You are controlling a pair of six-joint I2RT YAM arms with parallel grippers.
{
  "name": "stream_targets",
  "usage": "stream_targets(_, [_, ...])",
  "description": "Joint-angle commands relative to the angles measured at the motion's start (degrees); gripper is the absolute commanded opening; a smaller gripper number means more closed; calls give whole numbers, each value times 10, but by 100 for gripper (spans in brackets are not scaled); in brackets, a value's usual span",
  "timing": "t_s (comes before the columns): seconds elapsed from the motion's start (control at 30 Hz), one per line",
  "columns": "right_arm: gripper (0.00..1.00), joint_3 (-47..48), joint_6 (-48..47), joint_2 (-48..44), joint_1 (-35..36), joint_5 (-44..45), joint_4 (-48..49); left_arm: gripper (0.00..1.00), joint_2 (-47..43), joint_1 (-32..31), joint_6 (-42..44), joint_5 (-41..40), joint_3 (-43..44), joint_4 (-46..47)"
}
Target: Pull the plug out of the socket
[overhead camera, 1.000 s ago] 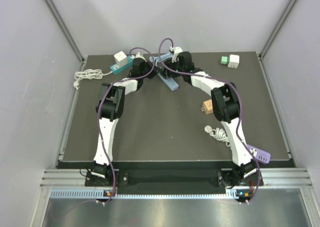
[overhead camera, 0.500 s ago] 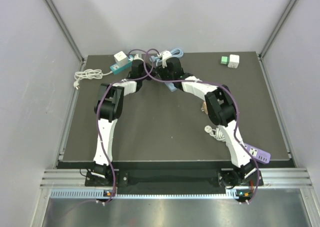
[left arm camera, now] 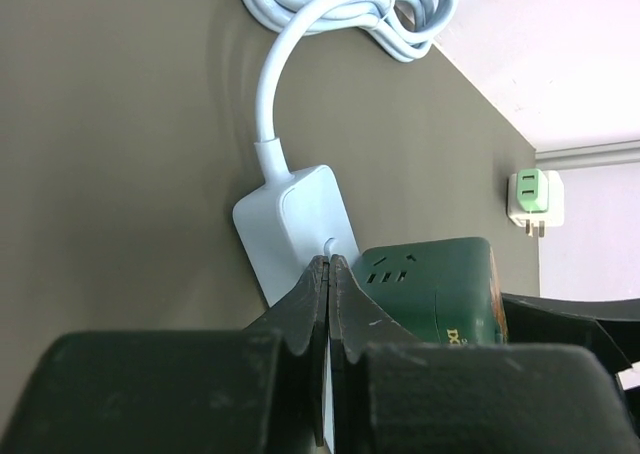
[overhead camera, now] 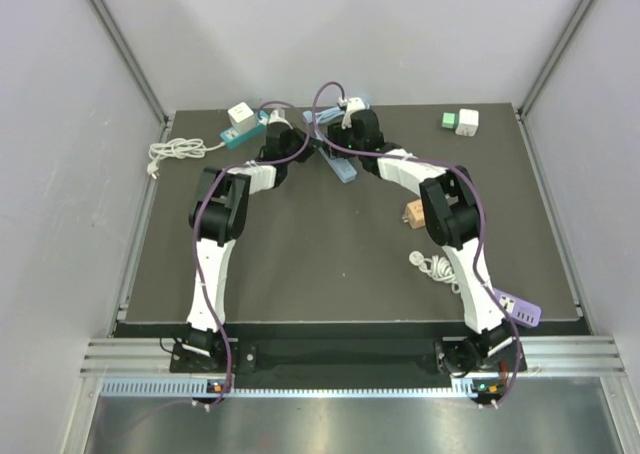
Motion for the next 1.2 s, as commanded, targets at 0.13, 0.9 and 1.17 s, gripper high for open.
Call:
stream_targets(0.13, [0, -32, -93, -88, 21, 139, 97, 0, 38, -15, 32, -9, -29, -163])
stream_targets(0.9, [0, -109, 87, -138, -53, -8, 181, 0, 68, -21, 45, 4, 38, -211])
stream_targets(1.17, [0, -119, -79, -162, 19, 96, 194, 0, 82, -28, 64, -5, 79, -242])
